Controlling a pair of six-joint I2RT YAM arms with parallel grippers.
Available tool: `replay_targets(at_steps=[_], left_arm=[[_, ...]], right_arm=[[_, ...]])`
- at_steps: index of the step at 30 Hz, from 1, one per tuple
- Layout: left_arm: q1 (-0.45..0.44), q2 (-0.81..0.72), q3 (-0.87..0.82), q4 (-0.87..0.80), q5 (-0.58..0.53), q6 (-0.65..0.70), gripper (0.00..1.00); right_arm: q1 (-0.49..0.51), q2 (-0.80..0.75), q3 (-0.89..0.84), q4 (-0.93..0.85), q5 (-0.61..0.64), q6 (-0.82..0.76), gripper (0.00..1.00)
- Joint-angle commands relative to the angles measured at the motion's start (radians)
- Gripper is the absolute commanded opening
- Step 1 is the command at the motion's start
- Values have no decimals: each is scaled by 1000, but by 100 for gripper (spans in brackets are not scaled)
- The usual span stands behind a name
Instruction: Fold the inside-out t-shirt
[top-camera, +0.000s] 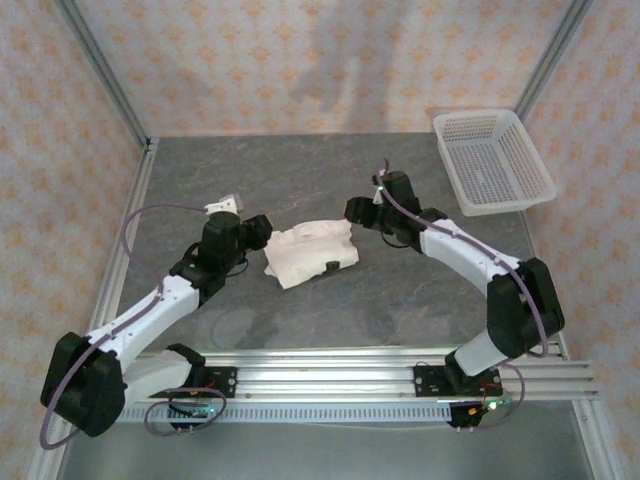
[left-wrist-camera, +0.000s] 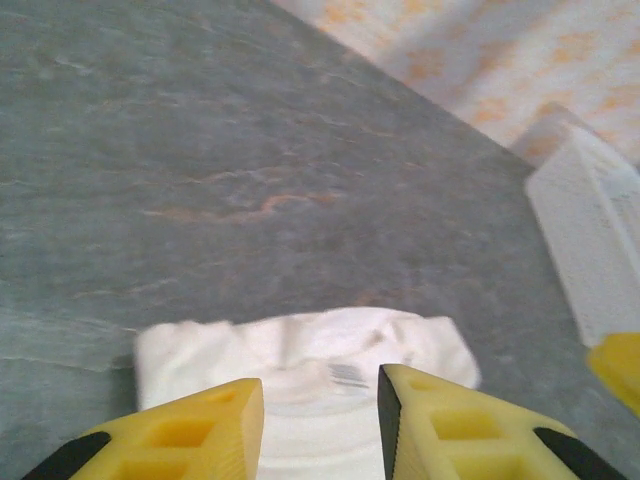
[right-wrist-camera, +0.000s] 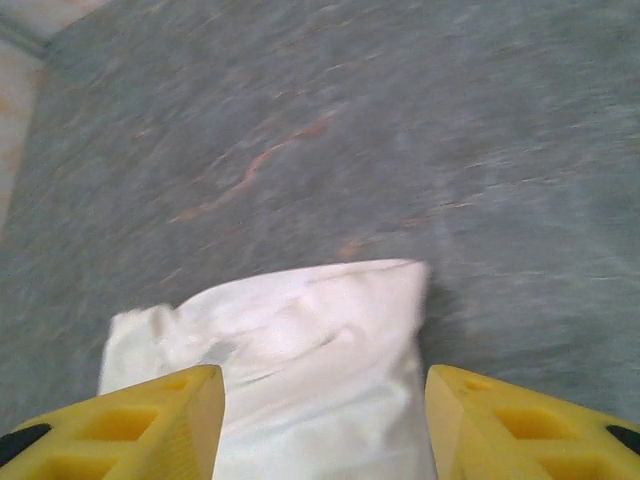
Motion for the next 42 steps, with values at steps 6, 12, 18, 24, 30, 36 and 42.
replay_targets(at_steps=[6,12,18,24,30,36,42], left_arm=[[-147,324,49,-60,46,-133,22],[-75,468,42,-56,136,-251,15],[-52,306,34,-60,152,-239,37],[12,73,59,-254,105,-144,44],[13,-246,107,-494,-90,46,78],[15,-417,116,-668,-207,87,83],[16,-519,52,-689,-259,14,86]], right_arm=[[107,161,-71,-6,176,23,44],[107,186,-93,-55,149,31,44],[81,-22,-79,-89,151,109,55],[6,-105,-200,42,37,258,78],[52,8,-216,112,-38,348,72],[171,160,-152,193,-32,473,55],[358,451,93,337,105,612,46]])
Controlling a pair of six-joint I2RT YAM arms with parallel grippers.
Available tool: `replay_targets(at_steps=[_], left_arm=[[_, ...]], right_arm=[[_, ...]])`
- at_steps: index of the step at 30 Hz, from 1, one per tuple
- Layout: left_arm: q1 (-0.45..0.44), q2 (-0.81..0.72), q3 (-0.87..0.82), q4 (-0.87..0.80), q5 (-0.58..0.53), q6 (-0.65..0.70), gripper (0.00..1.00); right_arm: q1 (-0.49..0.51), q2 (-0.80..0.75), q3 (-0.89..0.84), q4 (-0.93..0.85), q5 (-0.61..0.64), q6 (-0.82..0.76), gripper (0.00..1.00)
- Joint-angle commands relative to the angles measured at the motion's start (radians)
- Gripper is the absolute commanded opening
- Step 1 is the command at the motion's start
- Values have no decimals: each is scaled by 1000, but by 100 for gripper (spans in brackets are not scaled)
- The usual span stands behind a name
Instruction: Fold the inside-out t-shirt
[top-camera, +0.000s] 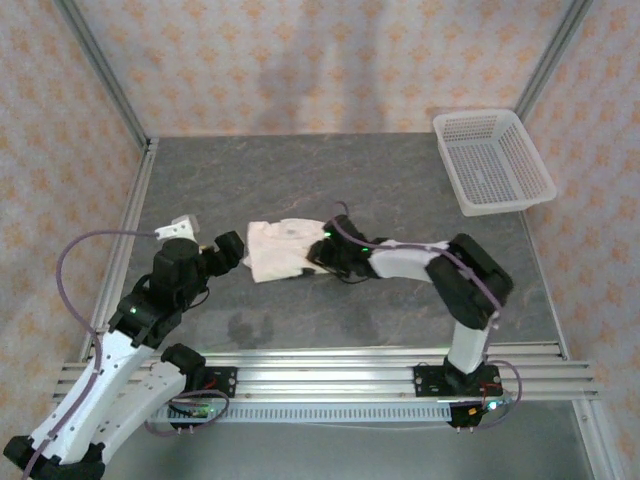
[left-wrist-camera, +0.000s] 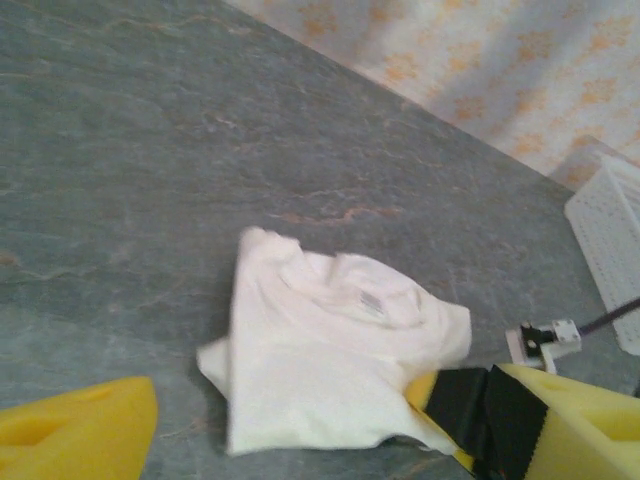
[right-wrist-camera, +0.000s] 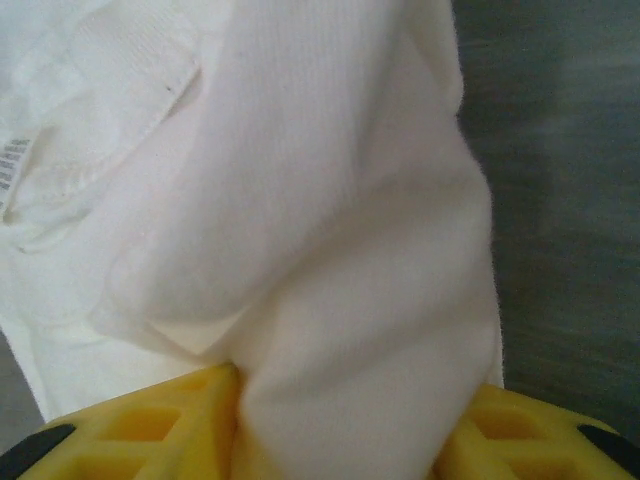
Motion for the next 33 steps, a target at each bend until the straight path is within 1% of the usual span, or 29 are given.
replay_targets(at_steps=[1,3,5,6,7,8,10,13,15,17,20,22,24,25,27,29,31,33], left_arm=[[7,-32,-44,-67,-83,-33,86],[12,-28,-56,-77,-101,-58,86],[20,-3,-56,-106,-121,-82,85],[35,16,-47,-123,-117,-93,85],[56,37,-38,-131,-100,-97,85],[79,57,-33,-129,-74,-103,83],[158,111,-21,-122,23,-132,79],[260,194,-36,-87,109,-218,74],[313,249,-67,-15,169,-281,73],[353,310,-102,90,204,-354,73],[389,420,-133,223,177,-500,78],[394,498,-145,288,141,-637,83],[395,571,-160,412,139,-701,85],[395,606,-159,467,132,-718,86],[395,673,-140,509,93,-724,86],[395,729,-110,507,59,-714,86],[399,773,-98,539,21,-689,86],[413,815,-97,593,12,-666,85]], right_arm=[[87,193,211,116,84,92,46],[91,326,416,90,61,77,48],[90,434,655,-28,32,31,53],[89,474,770,-94,0,6,58],[87,481,822,-112,-21,-16,62],[85,453,816,-109,-12,-31,66],[61,323,695,-71,50,-54,71],[-18,94,438,20,70,-30,73],[-68,-50,300,12,82,-30,73],[-97,-189,192,-38,120,-58,73],[-110,-367,75,-122,193,-95,73],[-117,-460,10,-151,222,-94,73],[-123,-524,-32,-161,241,-97,73],[-124,-549,-45,-172,252,-104,73],[-129,-578,-58,-190,262,-117,73],[-136,-586,-67,-198,257,-126,74],[-151,-580,-66,-205,228,-135,74],[-155,-572,-56,-220,217,-150,74]])
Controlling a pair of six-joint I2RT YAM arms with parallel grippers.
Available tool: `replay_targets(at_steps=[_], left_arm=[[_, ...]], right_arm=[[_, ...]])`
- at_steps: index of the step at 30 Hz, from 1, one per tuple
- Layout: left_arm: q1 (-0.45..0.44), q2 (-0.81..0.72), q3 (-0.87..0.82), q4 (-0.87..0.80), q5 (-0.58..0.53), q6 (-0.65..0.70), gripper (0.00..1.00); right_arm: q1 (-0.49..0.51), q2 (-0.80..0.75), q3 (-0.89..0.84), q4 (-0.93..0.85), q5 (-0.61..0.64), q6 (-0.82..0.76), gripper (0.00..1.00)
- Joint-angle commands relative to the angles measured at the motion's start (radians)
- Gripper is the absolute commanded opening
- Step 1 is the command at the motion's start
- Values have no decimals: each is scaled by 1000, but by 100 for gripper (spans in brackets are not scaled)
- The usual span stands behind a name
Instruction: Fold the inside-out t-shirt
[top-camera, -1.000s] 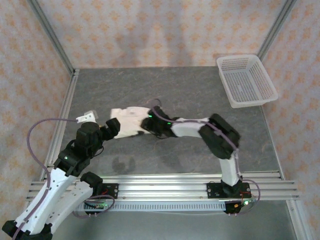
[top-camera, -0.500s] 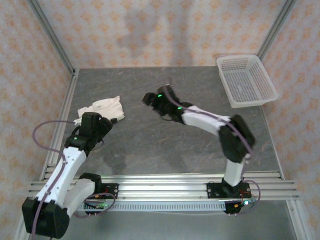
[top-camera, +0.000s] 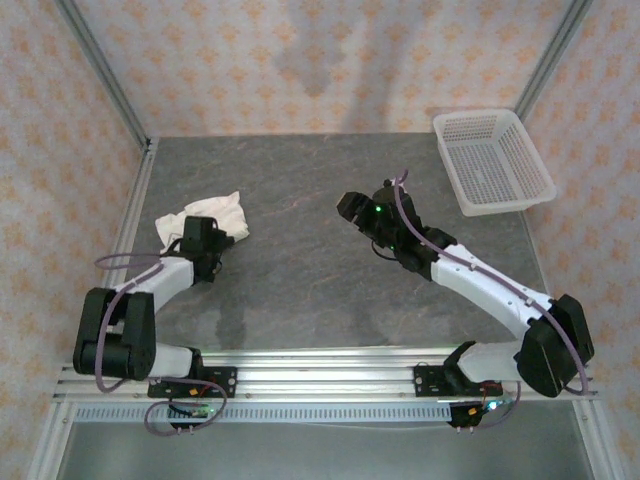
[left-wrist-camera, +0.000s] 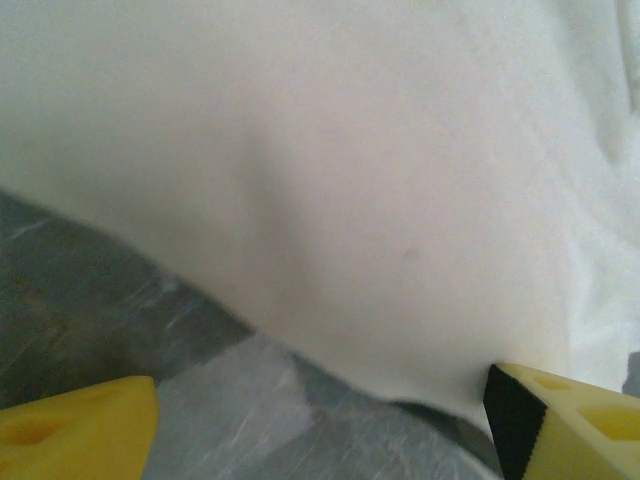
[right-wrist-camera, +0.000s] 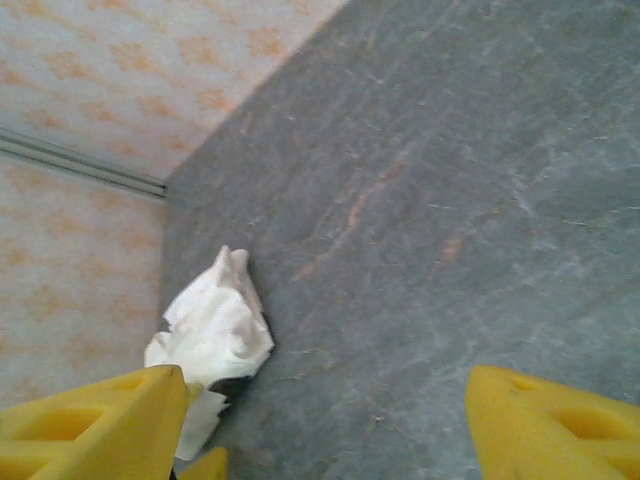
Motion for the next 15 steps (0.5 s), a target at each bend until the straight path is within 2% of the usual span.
replay_targets(at_steps=[1,8,12,15], left_arm=[[32,55,35,130,-79,1,84],[88,258,166,248,16,89,78],[127,340,258,266,6,121,77],[158,419,379,232,25,208,74]], right_arm=[[-9,4,8,-45,2,-45,74],[-10,59,32,-62,-10,-54,74],[-10,85,48,-73,-6,-52,74],[-10,99,52,-73,3,-50,74]])
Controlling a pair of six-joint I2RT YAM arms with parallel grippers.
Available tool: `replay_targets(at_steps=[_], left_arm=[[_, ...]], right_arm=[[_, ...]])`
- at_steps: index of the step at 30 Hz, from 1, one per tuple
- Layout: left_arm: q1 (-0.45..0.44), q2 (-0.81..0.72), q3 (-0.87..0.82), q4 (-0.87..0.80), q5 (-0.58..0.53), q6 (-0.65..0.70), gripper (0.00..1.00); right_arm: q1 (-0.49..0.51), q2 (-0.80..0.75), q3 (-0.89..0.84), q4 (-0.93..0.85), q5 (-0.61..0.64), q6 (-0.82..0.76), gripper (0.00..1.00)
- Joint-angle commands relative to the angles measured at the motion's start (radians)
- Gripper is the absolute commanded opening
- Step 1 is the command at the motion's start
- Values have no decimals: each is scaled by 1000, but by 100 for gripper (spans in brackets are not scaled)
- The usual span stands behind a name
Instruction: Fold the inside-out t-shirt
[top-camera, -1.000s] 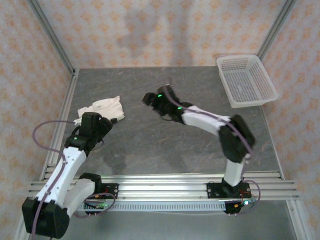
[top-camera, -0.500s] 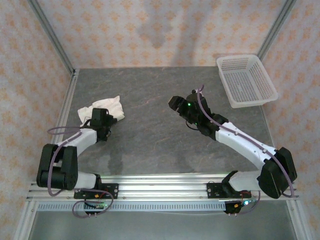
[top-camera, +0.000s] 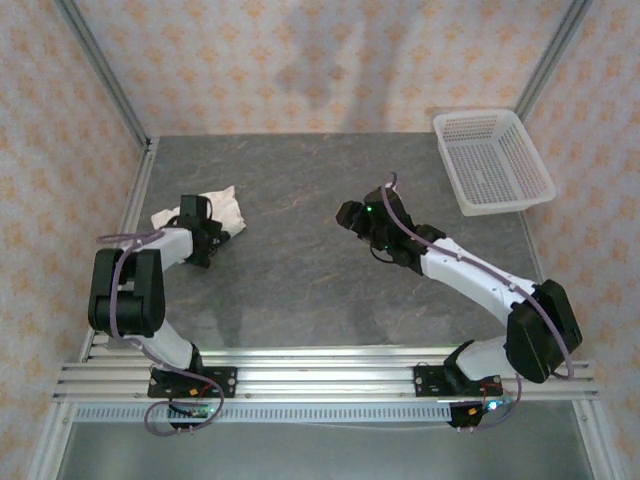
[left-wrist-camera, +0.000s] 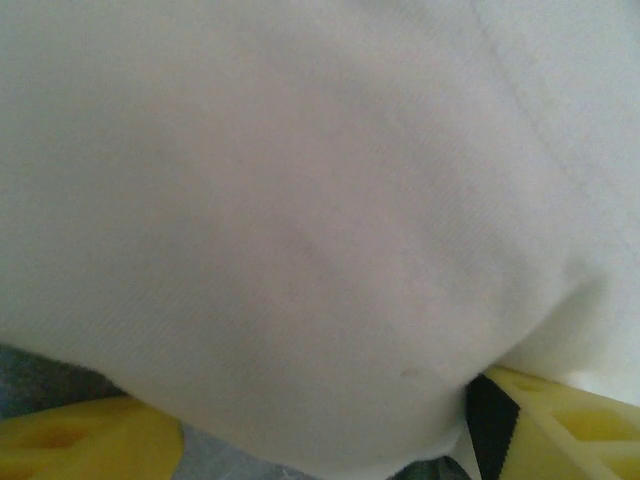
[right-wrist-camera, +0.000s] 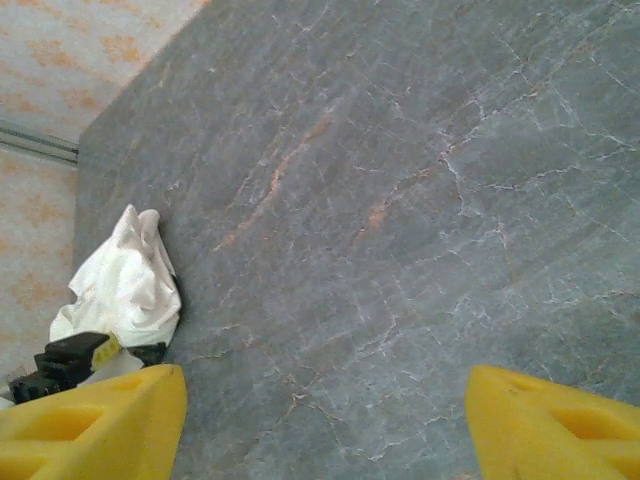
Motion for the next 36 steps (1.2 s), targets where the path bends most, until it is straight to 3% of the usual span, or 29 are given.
replay_targets(at_steps=[1,8,14,17,23,28,32,36], left_arm=[[72,175,172,340,-14,139,72],[150,253,303,327,151,216,62],[146,131,264,305,122,309,66],[152,168,336,218,105,364,68],[177,283,428,213,150,379,72],[189,183,377,188,190,345,76],[189,53,272,109,160,214,77],[189,48,233,111,172,136,77]], right_arm=[[-4,10,46,-19,11,-15,74],[-4,69,86,-24,-14,-16,74],[-4,102,87,19,-49,12,74],[-4,92,90,5,-57,8,74],[-4,54,96,-49,-25,-24,74],[-4,52,97,-54,-18,-30,74],[-6,72,102,-35,-35,-18,74],[-6,79,122,-52,-38,-35,74]])
